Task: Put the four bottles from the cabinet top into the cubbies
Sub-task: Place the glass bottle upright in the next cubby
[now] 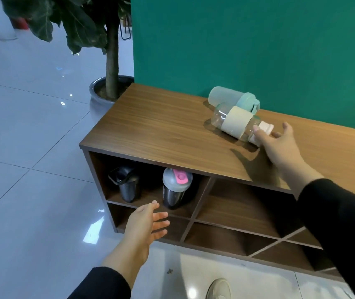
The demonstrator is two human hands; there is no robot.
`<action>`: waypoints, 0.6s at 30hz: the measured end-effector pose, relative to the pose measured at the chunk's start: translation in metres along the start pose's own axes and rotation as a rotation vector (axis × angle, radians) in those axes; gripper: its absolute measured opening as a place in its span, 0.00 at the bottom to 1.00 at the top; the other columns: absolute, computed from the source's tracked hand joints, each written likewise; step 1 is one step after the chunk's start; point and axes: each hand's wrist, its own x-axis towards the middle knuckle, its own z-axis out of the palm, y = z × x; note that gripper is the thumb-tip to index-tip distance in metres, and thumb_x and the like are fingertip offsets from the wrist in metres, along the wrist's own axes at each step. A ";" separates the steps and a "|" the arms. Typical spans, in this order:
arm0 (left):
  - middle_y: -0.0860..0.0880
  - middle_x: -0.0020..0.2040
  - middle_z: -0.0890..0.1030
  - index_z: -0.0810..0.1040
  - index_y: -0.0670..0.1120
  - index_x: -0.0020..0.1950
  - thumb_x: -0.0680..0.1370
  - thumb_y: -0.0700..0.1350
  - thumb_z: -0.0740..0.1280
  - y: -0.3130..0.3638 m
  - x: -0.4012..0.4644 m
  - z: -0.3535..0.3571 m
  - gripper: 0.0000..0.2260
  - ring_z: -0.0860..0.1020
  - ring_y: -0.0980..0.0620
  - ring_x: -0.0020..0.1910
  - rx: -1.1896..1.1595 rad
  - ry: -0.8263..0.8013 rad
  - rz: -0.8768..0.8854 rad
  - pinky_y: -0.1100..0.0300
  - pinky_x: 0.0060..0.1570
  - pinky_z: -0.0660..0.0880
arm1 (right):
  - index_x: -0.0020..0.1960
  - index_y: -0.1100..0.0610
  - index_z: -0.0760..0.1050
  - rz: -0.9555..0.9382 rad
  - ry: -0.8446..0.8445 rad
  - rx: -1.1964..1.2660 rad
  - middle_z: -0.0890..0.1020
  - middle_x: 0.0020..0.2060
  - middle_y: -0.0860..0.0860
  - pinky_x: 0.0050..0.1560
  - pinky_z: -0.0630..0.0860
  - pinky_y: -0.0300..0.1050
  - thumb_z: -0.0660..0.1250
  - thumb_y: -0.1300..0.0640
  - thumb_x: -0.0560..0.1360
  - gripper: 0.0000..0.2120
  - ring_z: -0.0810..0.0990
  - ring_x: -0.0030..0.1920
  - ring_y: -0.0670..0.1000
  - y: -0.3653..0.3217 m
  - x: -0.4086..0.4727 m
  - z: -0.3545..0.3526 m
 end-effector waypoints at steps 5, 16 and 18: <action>0.41 0.52 0.86 0.78 0.44 0.67 0.84 0.49 0.63 -0.001 0.002 -0.001 0.14 0.85 0.42 0.51 0.044 0.034 -0.023 0.50 0.46 0.82 | 0.76 0.54 0.59 -0.072 -0.074 -0.025 0.74 0.65 0.52 0.53 0.70 0.44 0.75 0.42 0.70 0.42 0.75 0.62 0.54 0.012 0.020 0.012; 0.42 0.52 0.86 0.77 0.45 0.67 0.84 0.49 0.64 0.000 -0.001 0.008 0.14 0.85 0.41 0.51 0.133 0.038 -0.005 0.48 0.49 0.82 | 0.70 0.46 0.64 -0.433 -0.066 0.251 0.77 0.60 0.47 0.56 0.80 0.46 0.73 0.55 0.74 0.29 0.80 0.58 0.47 0.019 -0.080 -0.024; 0.41 0.51 0.86 0.77 0.45 0.67 0.84 0.49 0.64 0.000 -0.003 0.008 0.14 0.85 0.41 0.51 0.136 0.037 0.000 0.49 0.49 0.82 | 0.70 0.46 0.66 -0.460 -0.121 0.249 0.78 0.58 0.44 0.51 0.78 0.35 0.73 0.59 0.71 0.31 0.80 0.55 0.42 0.018 -0.124 -0.040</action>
